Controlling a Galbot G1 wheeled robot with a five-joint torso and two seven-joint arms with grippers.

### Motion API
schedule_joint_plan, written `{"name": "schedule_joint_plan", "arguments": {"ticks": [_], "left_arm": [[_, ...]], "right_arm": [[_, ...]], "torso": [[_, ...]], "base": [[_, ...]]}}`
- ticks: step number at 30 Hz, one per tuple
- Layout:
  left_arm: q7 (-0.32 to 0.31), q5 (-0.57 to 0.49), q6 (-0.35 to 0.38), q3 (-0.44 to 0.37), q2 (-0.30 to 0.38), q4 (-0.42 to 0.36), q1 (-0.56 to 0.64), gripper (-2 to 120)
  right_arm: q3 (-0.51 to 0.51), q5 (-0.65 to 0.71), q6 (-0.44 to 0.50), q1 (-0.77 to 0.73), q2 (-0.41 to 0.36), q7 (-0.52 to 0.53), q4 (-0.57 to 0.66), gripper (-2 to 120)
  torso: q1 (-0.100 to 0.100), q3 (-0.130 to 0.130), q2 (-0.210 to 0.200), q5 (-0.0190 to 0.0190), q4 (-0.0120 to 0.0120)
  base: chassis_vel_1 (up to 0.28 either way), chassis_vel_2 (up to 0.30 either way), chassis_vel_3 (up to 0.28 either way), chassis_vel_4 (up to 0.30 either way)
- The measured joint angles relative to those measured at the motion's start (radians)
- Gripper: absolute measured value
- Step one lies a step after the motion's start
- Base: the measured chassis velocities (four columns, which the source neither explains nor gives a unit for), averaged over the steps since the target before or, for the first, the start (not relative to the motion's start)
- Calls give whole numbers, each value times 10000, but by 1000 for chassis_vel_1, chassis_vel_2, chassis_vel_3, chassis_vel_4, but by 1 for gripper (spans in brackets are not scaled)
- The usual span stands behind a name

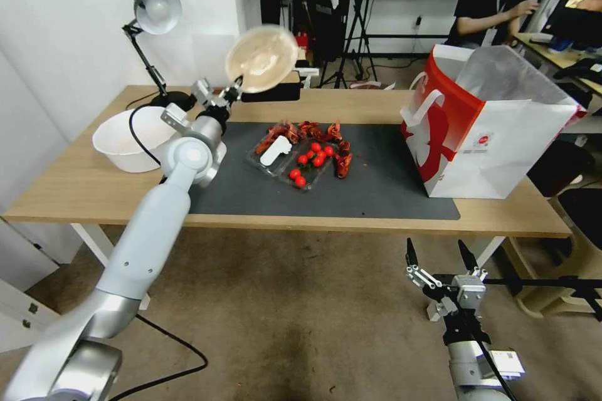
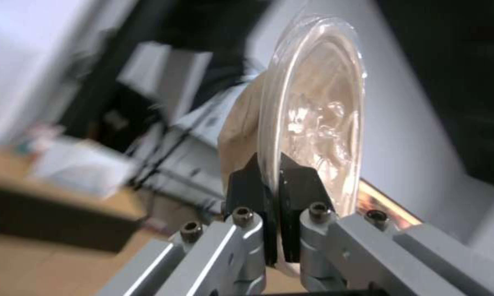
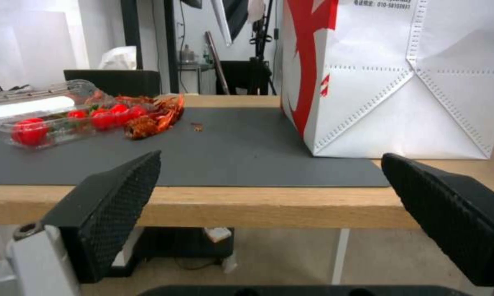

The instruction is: Pick up the trash from the table and place it into the takeout bag.

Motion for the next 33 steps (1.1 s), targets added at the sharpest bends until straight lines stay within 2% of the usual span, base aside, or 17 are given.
{"name": "schedule_joint_plan", "arguments": {"ticks": [1,2,3,4,5,6,8,9,10,11,12,14,15,16,19,23,33], "left_arm": [[0,0,0,0,0,0,0,0],[504,96,-117,72,107,-39,-6,0],[1346,254,-250,213,297,-115,-16,0],[2681,557,-399,515,557,-214,-104,0],[2681,557,-399,515,557,-214,-104,0],[3098,704,-463,631,623,-222,-151,0],[4842,1430,-794,1158,779,-191,-408,0],[4842,1430,-794,1158,779,-191,-408,0],[5468,1636,-984,1322,782,-94,-517,0],[6343,1871,-1162,1508,769,80,-680,0],[6343,1871,-1162,1508,769,80,-680,0],[8122,2081,-1380,1932,671,546,-1011,0],[8682,2184,-1472,2123,620,758,-1153,0],[8682,2184,-1472,2123,620,758,-1153,0],[10043,2736,-1556,2592,383,1370,-1610,0],[10434,2975,-1555,3050,110,1749,-2077,0],[10292,3203,-1530,3677,-674,2458,-3043,0]], "right_arm": [[0,0,0,0,0,0,0,100],[-2,-8,0,4,7,1,0,100],[-4,-16,0,5,15,4,-1,100],[-6,-39,0,2,23,9,-1,100],[-6,-39,0,2,23,9,-1,100],[-6,-50,0,-2,25,12,-1,100],[6,-86,-1,-26,27,26,21,100],[6,-86,-1,-26,27,26,21,100],[14,-87,-1,-40,29,28,46,100],[29,-89,-1,-60,33,28,61,100],[29,-89,-1,-60,33,28,61,100],[55,-89,-1,-108,73,27,77,100],[63,-89,1,-137,101,26,84,100],[63,-89,1,-137,101,26,84,100],[116,-97,29,-215,179,26,122,100],[179,-107,75,-286,272,26,152,100],[238,-236,249,-466,502,23,197,100]], "torso": [[0,0,0,0,0],[0,0,0,1,0],[0,0,0,0,1],[-1,0,1,2,2],[-1,0,1,2,2],[0,0,0,1,1],[0,0,0,2,0],[0,0,0,2,0],[0,0,0,2,0],[0,0,0,2,-1],[0,0,0,2,-1],[0,1,0,1,-1],[0,1,0,2,-1],[0,1,0,2,-1],[0,1,0,2,-1],[0,2,0,1,-1],[0,2,0,2,-1]], "base": [[0,0,0,0],[0,0,0,0],[0,0,0,0],[0,0,0,0],[0,0,0,0],[0,0,0,0],[0,0,0,0],[0,0,0,0],[0,0,0,0],[0,0,0,0],[0,0,0,0],[0,0,0,0],[0,0,0,0],[0,0,0,0],[0,0,0,0],[0,0,0,0],[0,0,0,0]]}}
